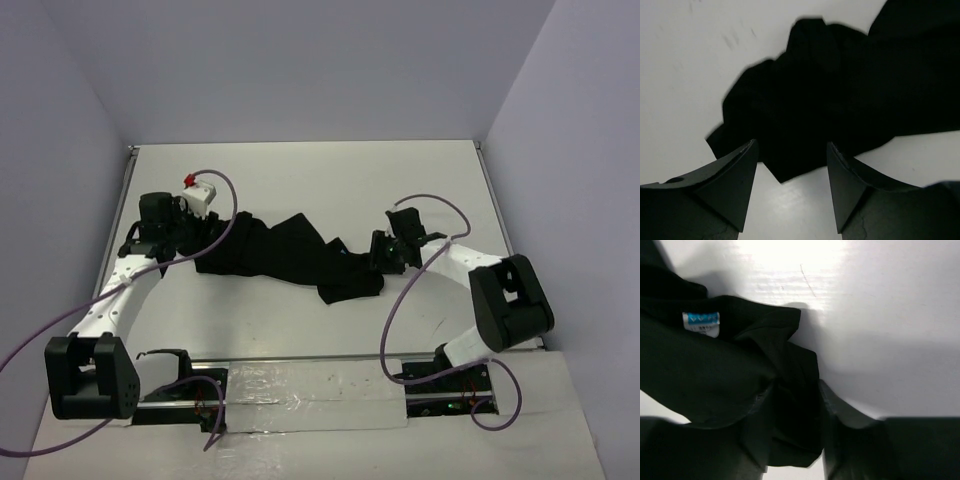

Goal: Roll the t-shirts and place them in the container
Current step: Flatten out the T-shirt at the center of the board.

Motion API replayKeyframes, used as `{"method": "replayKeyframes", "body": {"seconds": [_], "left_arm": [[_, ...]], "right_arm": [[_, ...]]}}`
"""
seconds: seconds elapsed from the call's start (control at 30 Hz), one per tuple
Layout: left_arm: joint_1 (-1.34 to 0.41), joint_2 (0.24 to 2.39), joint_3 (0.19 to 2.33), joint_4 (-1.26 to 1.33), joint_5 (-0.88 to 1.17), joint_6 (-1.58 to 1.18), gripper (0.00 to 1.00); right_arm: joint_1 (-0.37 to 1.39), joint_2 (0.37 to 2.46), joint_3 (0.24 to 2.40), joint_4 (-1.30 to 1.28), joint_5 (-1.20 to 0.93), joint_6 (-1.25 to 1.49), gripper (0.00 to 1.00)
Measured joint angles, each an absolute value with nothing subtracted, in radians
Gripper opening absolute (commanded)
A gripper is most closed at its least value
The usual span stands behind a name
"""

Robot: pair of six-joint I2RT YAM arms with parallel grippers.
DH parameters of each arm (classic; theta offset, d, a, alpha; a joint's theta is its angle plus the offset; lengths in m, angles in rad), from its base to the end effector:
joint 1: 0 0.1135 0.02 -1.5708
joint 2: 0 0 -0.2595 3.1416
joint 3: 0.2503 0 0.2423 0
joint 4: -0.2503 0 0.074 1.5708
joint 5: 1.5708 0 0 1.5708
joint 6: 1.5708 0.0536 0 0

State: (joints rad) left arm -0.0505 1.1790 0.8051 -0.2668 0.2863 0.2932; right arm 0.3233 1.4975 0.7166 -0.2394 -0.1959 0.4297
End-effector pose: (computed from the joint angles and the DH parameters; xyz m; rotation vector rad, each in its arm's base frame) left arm 0.2608 -0.0283 0.2485 0.5285 2.1223 -0.1796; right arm 0.2586 0.0976 0.1418 0.0676 2.6533 0.5179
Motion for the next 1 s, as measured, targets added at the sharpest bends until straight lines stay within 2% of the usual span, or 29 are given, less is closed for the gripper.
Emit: {"method": "replayKeyframes", "body": {"seconds": [0.07,0.1,0.13,0.27,0.33,0.47,0.53,0.67,0.8,1.0], "left_arm": [[-0.049,1.176,0.790,-0.334,0.261,0.269,0.69],[-0.050,1.174,0.786,-0.367,0.251,0.254,0.70],[-0.050,1.172,0.784,-0.388,0.243,0.241,0.70],[-0.031,1.153,0.787,-0.436,0.221,0.168,0.71],[0.000,1.152,0.805,-0.447,0.215,0.137,0.71],[0.066,1.160,0.922,-0.450,0.164,0.081,0.73],[0.084,1.168,0.974,-0.440,0.146,0.076,0.73],[0.098,1.200,1.097,-0.383,0.115,0.083,0.73],[0.100,1.283,1.201,-0.354,0.144,0.124,0.72],[0.067,1.547,1.451,-0.421,0.218,0.203,0.63]], "right_arm": [[0.326,1.514,0.723,-0.212,-0.209,0.423,0.21],[0.333,1.526,0.723,-0.213,-0.214,0.419,0.03],[0.343,1.532,0.729,-0.218,-0.222,0.410,0.00],[0.451,1.544,0.826,-0.327,-0.238,0.371,0.00],[0.537,1.553,0.965,-0.404,-0.270,0.339,0.00],[0.712,1.628,1.477,-0.494,-0.384,0.284,0.00],[0.776,1.668,1.745,-0.439,-0.446,0.286,0.00],[0.787,1.646,1.979,-0.303,-0.493,0.389,0.00],[0.652,1.560,1.881,-0.216,-0.404,0.562,0.00],[0.481,1.457,1.421,-0.178,-0.223,0.799,0.00]]}}
